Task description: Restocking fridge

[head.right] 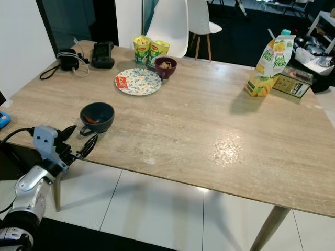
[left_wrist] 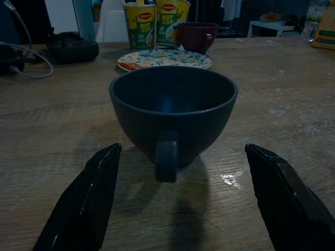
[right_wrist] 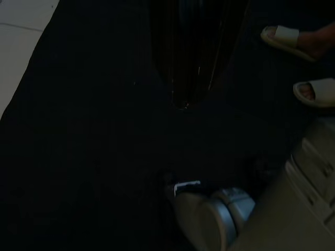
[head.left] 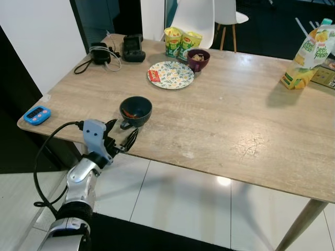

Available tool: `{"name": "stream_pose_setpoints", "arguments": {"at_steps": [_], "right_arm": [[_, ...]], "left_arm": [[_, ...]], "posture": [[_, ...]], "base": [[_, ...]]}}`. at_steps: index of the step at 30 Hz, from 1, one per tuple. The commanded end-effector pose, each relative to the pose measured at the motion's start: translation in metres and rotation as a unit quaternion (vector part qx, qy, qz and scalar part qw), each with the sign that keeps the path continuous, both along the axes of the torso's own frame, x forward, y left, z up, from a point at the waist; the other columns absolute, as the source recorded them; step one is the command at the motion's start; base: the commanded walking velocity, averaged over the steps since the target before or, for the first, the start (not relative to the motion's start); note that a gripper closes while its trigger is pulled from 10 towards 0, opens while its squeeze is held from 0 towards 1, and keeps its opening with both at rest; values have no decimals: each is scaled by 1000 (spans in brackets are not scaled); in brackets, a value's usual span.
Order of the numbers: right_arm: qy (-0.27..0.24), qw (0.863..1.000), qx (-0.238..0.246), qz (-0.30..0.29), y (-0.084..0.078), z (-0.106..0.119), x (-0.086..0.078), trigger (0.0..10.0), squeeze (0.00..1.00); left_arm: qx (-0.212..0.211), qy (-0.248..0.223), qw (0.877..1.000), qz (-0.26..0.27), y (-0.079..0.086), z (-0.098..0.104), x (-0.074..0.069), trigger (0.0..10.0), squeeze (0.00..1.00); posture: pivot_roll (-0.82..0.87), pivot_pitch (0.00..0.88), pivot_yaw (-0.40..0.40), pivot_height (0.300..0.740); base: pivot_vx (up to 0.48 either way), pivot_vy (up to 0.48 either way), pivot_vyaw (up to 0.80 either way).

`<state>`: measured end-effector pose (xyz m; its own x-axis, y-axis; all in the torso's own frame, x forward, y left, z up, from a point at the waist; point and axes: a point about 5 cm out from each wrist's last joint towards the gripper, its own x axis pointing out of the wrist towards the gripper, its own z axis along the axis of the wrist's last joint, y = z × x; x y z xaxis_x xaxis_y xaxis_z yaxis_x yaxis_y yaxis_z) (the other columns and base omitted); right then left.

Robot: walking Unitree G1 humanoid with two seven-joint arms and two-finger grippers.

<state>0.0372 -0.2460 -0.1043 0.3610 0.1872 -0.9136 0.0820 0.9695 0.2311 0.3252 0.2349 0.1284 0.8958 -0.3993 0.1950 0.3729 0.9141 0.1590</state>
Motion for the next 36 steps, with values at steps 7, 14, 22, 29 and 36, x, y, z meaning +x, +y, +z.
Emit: {"name": "stream_pose_setpoints", "arguments": {"at_steps": [7, 14, 22, 29, 36], "right_arm": [[7, 1000, 1, -3, -4, 1, -15, 10000, 0], [11, 1000, 0, -1, -5, 2, -20, 10000, 0], [6, 1000, 2, 2, -4, 2, -17, 10000, 0], [3, 1000, 2, 1, -4, 2, -16, 10000, 0], [2, 1000, 2, 0, -4, 2, -15, 10000, 0]], "left_arm": [[6, 11, 1000, -3, 2, -4, -4, 10000, 0], [13, 10, 1000, 2, 6, 0, -3, 10000, 0], [29, -6, 999, 13, 11, 10, 1, 10000, 0], [34, -18, 999, 21, 12, 15, 2, 10000, 0], [32, -32, 999, 22, 11, 23, 5, 10000, 0]], "posture": [[-44, 191, -83, 740], [-46, 201, -82, 740], [-44, 200, -75, 740], [-45, 195, -77, 740], [-46, 192, -77, 740]], "base": [[0, 0, 0], [0, 0, 0], [0, 0, 0], [0, 0, 0], [0, 0, 0]]}}
